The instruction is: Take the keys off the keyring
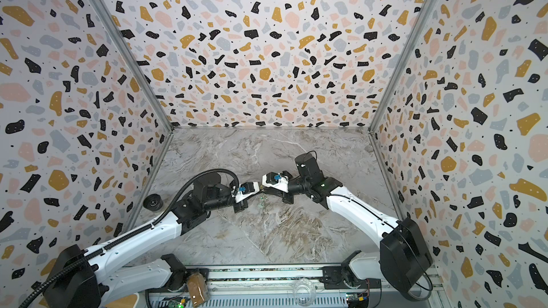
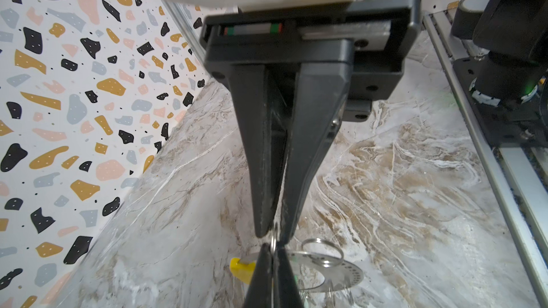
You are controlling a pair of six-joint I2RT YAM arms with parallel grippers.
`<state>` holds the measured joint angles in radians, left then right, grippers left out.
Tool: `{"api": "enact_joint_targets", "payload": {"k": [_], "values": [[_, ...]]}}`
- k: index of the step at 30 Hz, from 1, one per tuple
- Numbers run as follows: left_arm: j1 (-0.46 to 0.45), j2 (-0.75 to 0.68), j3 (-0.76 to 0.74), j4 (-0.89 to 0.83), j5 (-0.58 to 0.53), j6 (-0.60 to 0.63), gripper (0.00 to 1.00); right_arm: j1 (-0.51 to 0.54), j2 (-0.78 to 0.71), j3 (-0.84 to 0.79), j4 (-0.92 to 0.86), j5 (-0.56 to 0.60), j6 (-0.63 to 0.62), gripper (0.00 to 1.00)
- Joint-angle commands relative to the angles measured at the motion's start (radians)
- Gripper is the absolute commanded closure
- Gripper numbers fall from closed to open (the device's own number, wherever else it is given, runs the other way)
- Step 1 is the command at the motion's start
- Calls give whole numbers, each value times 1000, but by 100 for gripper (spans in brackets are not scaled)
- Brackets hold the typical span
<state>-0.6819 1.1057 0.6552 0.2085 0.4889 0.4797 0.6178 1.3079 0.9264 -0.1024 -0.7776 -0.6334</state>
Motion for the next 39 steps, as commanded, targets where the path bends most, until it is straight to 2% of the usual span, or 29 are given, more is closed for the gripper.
{"api": "enact_joint_targets", "payload": {"k": [1, 5, 9, 18, 21, 32, 39], "values": [[-4, 5, 23, 157, 80, -85, 100, -40, -102, 24, 24, -2, -3, 73], [-3, 12, 11, 274, 125, -163, 100, -84, -191, -22, 75, -10, 7, 67], [-3, 30, 19, 338, 167, -210, 100, -114, -235, -29, 62, -21, 19, 67], [2, 96, 22, 516, 238, -328, 100, -123, -246, -50, 22, -79, 50, 74], [2, 110, 29, 524, 255, -339, 100, -122, -260, -71, 38, -91, 65, 77], [2, 116, 32, 529, 282, -349, 100, -126, -274, -106, 71, -140, 121, 75], [2, 123, 37, 520, 289, -343, 100, -125, -268, -116, 120, -163, 150, 78]]}}
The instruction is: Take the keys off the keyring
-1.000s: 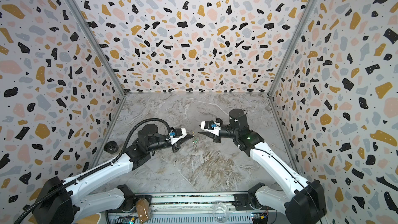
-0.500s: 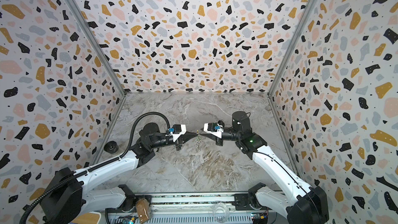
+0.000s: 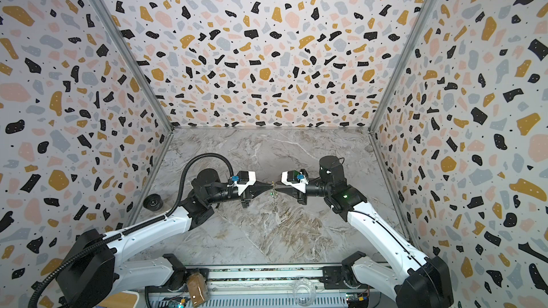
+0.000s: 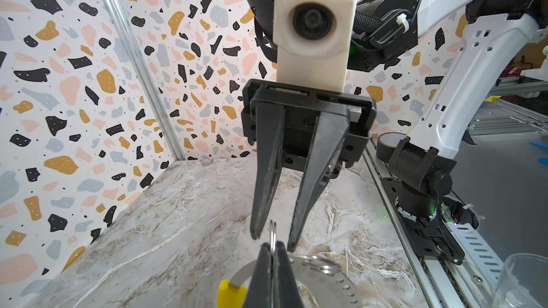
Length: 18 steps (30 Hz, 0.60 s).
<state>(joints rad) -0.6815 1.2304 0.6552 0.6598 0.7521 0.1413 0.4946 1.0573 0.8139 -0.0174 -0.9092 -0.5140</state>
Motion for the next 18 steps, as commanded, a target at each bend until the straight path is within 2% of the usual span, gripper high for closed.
{"api": "enact_joint_targets", "payload": {"k": [1, 18], "values": [[2, -1, 39, 62, 27, -1, 100, -3, -16, -4, 41, -38, 35, 79], [2, 6, 55, 37, 39, 9, 100, -2, 9, 1, 25, -45, 32, 89]]}}
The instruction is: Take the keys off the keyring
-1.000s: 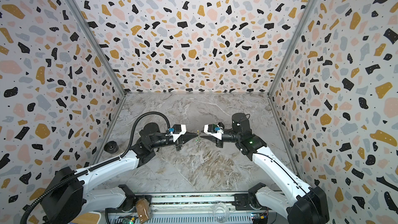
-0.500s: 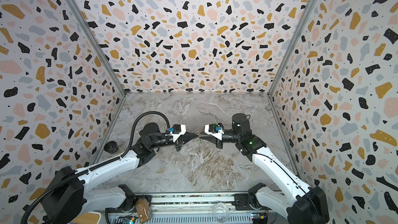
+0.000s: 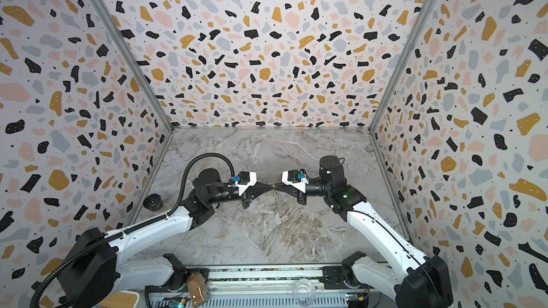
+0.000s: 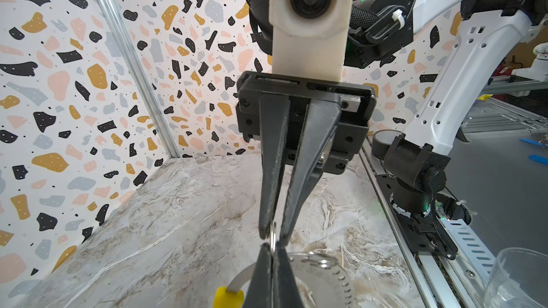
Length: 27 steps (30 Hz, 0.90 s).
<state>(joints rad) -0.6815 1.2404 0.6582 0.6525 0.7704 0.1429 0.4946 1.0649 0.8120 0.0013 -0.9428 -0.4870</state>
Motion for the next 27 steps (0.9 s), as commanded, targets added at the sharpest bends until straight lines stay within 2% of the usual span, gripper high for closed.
{"api": "enact_joint_targets", "payload": {"k": [1, 6, 9, 11, 13, 18, 27], "values": [[2, -4, 54, 42, 21, 9, 100, -3, 1, 3, 6, -11, 5, 90], [2, -2, 67, -10, 14, 41, 100, -2, 1, 11, -10, 3, -7, 95], [2, -13, 109, -182, -16, 155, 98, -3, 2, 29, -52, 24, -29, 98], [2, -29, 154, -339, -69, 263, 78, -2, 7, 46, -94, 45, -46, 100], [2, -49, 187, -457, -134, 349, 72, -3, 11, 61, -131, 66, -58, 100], [0, -74, 264, -627, -275, 504, 76, -3, 33, 96, -220, 100, -90, 100], [-66, -35, 378, -802, -370, 666, 75, -3, 78, 158, -320, 134, -104, 100]]}}
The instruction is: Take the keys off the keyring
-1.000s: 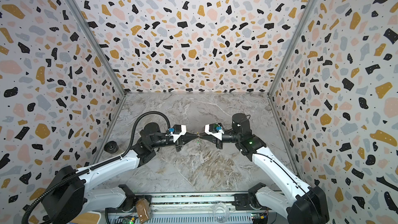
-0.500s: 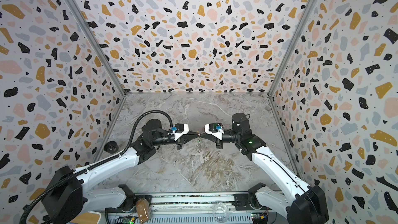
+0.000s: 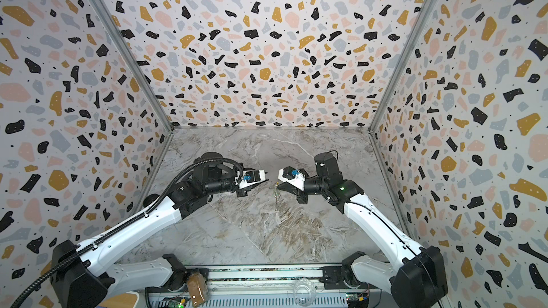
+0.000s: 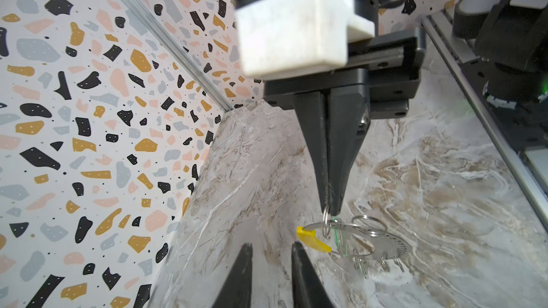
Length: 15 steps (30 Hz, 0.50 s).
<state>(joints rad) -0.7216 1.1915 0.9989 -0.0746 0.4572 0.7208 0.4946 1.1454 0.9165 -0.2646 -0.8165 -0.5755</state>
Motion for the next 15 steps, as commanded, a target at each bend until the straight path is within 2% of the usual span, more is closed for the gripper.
{"api": "enact_joint_targets", "payload": {"k": [1, 7, 15], "values": [[-38, 20, 46, -88, -65, 103, 74, -2, 0, 57, -60, 8, -15, 100], [-94, 58, 65, -109, -124, 150, 73, 1, 7, 65, -60, 5, -11, 100], [-122, 77, 70, -96, -173, 164, 74, 19, 20, 73, -64, 19, -2, 100]]}}
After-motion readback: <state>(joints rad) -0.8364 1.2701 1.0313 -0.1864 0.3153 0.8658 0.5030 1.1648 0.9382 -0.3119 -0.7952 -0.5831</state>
